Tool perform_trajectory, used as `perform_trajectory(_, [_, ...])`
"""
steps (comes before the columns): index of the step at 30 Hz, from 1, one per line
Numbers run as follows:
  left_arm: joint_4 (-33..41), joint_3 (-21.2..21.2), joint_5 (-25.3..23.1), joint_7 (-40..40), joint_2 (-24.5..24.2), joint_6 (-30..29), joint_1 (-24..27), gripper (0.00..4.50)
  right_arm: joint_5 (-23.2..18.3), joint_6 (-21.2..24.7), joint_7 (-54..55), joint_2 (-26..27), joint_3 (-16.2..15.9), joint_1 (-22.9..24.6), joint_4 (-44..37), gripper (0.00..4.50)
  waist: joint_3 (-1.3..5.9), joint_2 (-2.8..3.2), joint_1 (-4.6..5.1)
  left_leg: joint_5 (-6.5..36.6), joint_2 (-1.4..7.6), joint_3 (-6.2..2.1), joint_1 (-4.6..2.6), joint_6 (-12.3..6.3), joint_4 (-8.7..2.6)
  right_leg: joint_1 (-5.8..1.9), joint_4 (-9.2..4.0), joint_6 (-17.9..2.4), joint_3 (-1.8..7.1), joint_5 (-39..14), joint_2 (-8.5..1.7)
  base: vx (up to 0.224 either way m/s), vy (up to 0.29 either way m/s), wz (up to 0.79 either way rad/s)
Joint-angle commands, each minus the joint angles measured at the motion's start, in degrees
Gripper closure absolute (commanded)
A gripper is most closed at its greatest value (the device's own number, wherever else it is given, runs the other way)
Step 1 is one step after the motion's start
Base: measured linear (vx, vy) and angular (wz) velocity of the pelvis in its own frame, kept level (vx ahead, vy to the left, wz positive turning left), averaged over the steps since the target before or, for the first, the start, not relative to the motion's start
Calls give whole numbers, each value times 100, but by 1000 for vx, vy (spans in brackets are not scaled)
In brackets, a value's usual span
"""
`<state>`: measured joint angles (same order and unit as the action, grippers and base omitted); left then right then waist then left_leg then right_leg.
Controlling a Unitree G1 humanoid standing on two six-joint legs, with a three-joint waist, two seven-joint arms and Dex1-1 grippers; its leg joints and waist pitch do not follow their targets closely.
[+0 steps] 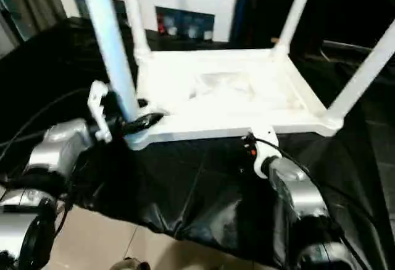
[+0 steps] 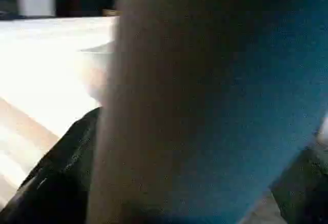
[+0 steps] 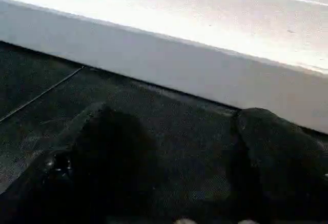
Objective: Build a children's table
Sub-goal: Rotate table base
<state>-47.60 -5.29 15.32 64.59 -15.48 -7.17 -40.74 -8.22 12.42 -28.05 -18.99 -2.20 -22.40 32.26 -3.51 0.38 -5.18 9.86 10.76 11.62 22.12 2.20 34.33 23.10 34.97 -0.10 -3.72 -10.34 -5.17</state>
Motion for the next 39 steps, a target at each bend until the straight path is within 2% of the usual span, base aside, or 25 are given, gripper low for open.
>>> perform_trajectory(1, [393, 336, 165, 600, 97, -397, -30, 0, 114, -41, -17, 49, -62, -81, 268, 14, 409, -10, -5, 1237, 255, -107, -149, -58, -415, -251, -401, -1433, 242, -1105, -365, 0, 0, 0])
perform_trajectory(3, [923, 681, 290, 1169, 45, -875, 156, 0, 122, -139, -48, 96, -92, -182, 424, 14, 402, 15, -1, 1425, 266, -116, -157, 17, -431, -256, -400, -1455, 241, -1215, -370, 0, 0, 0])
perform_trajectory(6, [1293, 895, 384, 1436, -39, -1207, 312, 0, 139, -193, -93, 118, -122, -221, 476, 14, 394, 0, 30, 1516, 259, -108, -147, 32, -440, -259, -414, -1445, 240, -1310, -353, 0, 0, 0])
perform_trajectory(7, [1778, 1141, 507, 1672, -170, -1626, 534, 0, 166, -246, -138, 147, -158, -262, 520, 14, 408, 25, 33, 1540, 280, -126, -148, 73, -445, -279, -375, -1474, 243, -1283, -376, 0, 0, 0])
perform_trajectory(8, [1778, 1141, 507, 1672, -170, -1626, 534, 0, 166, -246, -138, 147, -158, -262, 520, 14, 394, 17, 59, 1513, 268, -128, -109, 57, -457, -288, -384, -1466, 239, -1287, -361, 0, 0, 0])
perform_trajectory(9, [2275, 1349, 615, 1798, -298, -1984, 778, 0, 201, -324, -186, 177, -172, -314, 606, 14, 400, 15, 78, 1560, 262, -110, -155, 53, -436, -261, -409, -1446, 243, -1365, -356, 0, 0, 0])
perform_trajectory(10, [2627, 1453, 698, 1817, -359, -2174, 950, 0, 214, -361, -218, 193, -183, -341, 654, 14, 400, 20, 86, 1543, 275, -122, -135, 66, -446, -277, -389, -1463, 242, -1330, -363, 0, 0, 0])
perform_trajectory(11, [2627, 1453, 698, 1817, -359, -2174, 950, 0, 214, -361, -218, 193, -183, -341, 654, 14, 404, 4, 99, 1532, 279, -120, -135, 63, -451, -276, -390, -1472, 244, -1294, -360, 0, 0, 0])
perform_trajectory(12, [2861, 1518, 754, 1824, -395, -2299, 1064, 0, 223, -385, -239, 202, -192, -358, 686, 14, 402, 14, 136, 1510, 268, -113, -137, 45, -446, -268, -389, -1487, 242, -1256, -343, 0, 0, 0])
perform_trajectory(13, [3207, 1577, 862, 1817, -400, -2546, 1192, 0, 253, -428, -261, 238, -225, -396, 750, 14, 398, -9, 155, 1486, 260, -103, -144, 19, -438, -260, -402, -1494, 244, -1259, -328, 0, 0, 0])
perform_trajectory(14, [3291, 1594, 891, 1818, -397, -2603, 1218, 0, 262, -439, -265, 250, -235, -406, 765, 14, 395, -1, 168, 1465, 261, -114, -132, 15, -445, -271, -390, -1505, 244, -1250, -330, 0, 0, 0])
perform_trajectory(15, [3492, 1625, 954, 1792, -370, -2751, 1266, 0, 290, -470, -276, 287, -266, -432, 800, 14, 386, 12, 199, 1524, 258, -114, -144, 27, -449, -257, -409, -1496, 241, -1344, -319, 0, 0, 0])
perform_trajectory(16, [3535, 1648, 964, 1782, -341, -2788, 1262, 0, 299, -475, -292, 314, -287, -449, 811, 14, 379, -20, 207, 1555, 252, -110, -144, 24, -452, -251, -428, -1476, 243, -1415, -315, 0, 0, 0])
perform_trajectory(18, [3677, 1721, 981, 1670, -252, -2864, 1257, 0, 337, -513, -341, 403, -329, -511, 880, 14, 374, -3, 229, 1650, 251, -117, -155, 54, -453, -247, -445, -1418, 253, -1601, -324, 0, 0, 0])
perform_trajectory(20, [3668, 1745, 937, 1515, -119, -2783, 1218, 0, 380, -565, -338, 478, -357, -581, 978, 14, 373, -17, 245, 1644, 243, -121, -143, 62, -453, -248, -456, -1397, 253, -1637, -325, 0, 0, 0])
perform_trajectory(23, [3241, 1686, 618, 956, 291, -2212, 1004, 0, 433, -694, -318, 625, -382, -760, 1211, 14, 371, -22, 275, 1692, 231, -124, -145, 58, -440, -250, -481, -1347, 251, -1688, -321, 0, 0, 0])
perform_trajectory(27, [2900, 1688, 469, 472, 706, -1933, 704, 0, 392, -845, -532, 853, -438, -1010, 1456, 14, 385, -25, 321, 1689, 224, -141, -115, 25, -441, -280, -482, -1280, 233, -1767, -326, 0, 0, 0])
perform_trajectory(29, [2936, 1742, 496, 480, 801, -1961, 670, 0, 361, -871, -706, 889, -479, -1006, 1429, 14, 389, -7, 310, 1645, 231, -149, -111, 9, -438, -288, -477, -1299, 237, -1681, -335, 0, 0, 0])
perform_trajectory(30, [2957, 1781, 506, 450, 875, -1966, 651, 0, 384, -881, -745, 912, -498, -1012, 1437, 14, 392, -25, 320, 1605, 231, -139, -101, -29, -434, -293, -473, -1335, 237, -1571, -327, 0, 0, 0])
perform_trajectory(33, [2788, 1872, 377, 234, 1157, -1691, 578, 0, 525, -1009, -585, 940, -474, -1093, 1630, 14, 401, -11, 323, 1522, 227, -122, -120, -123, -412, -284, -467, -1469, 235, -1327, -315, 0, 0, 0])
perform_trajectory(35, [2729, 1885, 356, 205, 1213, -1621, 563, 0, 505, -1026, -595, 932, -434, -1107, 1656, 14, 397, -4, 324, 1526, 225, -128, -107, -137, -416, -295, -463, -1480, 230, -1339, -317, 0, 0, 0])
perform_trajectory(36, [2643, 1884, 295, 100, 1303, -1432, 543, 0, 500, -1084, -622, 911, -400, -1119, 1692, 14, 393, 17, 332, 1651, 231, -128, -128, -128, -418, -277, -487, -1475, 226, -1416, -308, 0, 0, 0])
perform_trajectory(37, [2609, 1866, 270, 44, 1332, -1348, 534, 0, 514, -1128, -598, 891, -387, -1121, 1706, 14, 393, 11, 336, 1691, 230, -124, -131, -125, -417, -278, -491, -1475, 227, -1443, -307, 0, 0, 0])
perform_trajectory(39, [2537, 1819, 219, -57, 1356, -1182, 514, 0, 531, -1212, -569, 847, -342, -1120, 1729, 14, 395, 37, 335, 1759, 232, -132, -134, -102, -422, -277, -492, -1468, 223, -1479, -307, 0, 0, 0])
